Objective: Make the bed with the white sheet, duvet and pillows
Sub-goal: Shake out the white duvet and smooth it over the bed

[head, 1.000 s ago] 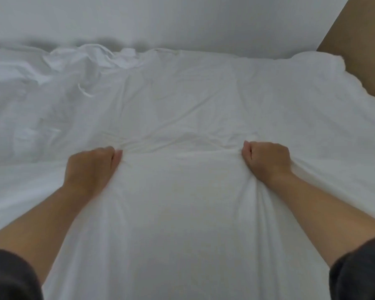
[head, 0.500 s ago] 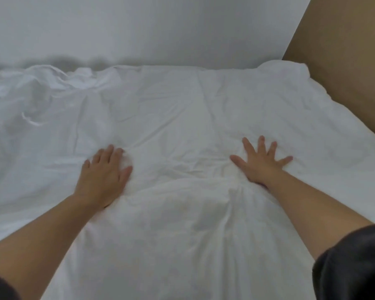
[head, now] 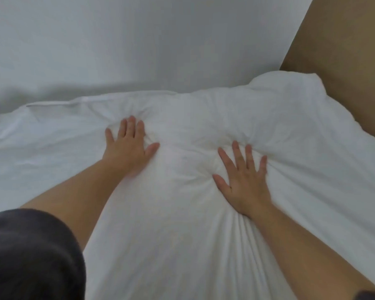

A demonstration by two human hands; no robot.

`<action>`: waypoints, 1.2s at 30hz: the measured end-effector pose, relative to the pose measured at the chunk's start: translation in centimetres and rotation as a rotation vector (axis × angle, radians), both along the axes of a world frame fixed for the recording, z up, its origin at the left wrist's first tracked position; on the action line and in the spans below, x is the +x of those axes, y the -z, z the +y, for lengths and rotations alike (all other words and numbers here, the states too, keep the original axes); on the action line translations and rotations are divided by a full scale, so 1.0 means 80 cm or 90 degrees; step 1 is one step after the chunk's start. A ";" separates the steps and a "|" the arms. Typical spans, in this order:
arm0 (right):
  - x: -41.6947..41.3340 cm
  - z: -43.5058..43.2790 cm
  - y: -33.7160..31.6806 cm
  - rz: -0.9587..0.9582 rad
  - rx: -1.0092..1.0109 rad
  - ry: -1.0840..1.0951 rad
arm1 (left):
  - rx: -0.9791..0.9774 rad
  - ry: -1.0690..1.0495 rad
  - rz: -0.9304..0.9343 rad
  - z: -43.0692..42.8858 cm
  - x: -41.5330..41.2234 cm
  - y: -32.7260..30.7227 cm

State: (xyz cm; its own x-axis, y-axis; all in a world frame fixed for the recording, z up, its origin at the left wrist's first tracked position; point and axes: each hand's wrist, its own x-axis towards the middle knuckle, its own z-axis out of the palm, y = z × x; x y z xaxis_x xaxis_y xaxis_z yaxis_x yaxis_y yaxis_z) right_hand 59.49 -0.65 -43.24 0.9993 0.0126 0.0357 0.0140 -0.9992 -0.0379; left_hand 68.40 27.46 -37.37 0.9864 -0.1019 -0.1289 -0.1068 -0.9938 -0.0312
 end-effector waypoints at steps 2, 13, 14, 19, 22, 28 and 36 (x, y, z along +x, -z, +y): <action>0.005 -0.005 0.007 -0.038 0.017 -0.013 | -0.007 -0.005 -0.026 -0.009 0.045 -0.008; 0.012 -0.014 0.013 -0.089 0.048 -0.048 | -0.009 -0.005 -0.084 -0.041 0.131 -0.033; 0.013 -0.014 0.012 -0.092 0.049 -0.049 | -0.026 -0.002 -0.097 -0.044 0.126 -0.038; 0.018 -0.016 0.012 -0.105 0.054 -0.048 | -0.041 0.064 -0.171 -0.062 0.069 -0.052; 0.021 -0.014 0.004 -0.078 0.033 -0.036 | -0.041 0.117 -0.241 -0.060 -0.001 -0.065; -0.052 0.001 -0.031 0.039 -0.002 0.030 | 0.048 0.117 -0.064 -0.055 -0.192 -0.082; -0.240 0.015 -0.141 -0.043 0.127 0.056 | 0.050 0.166 -0.092 -0.053 -0.384 -0.165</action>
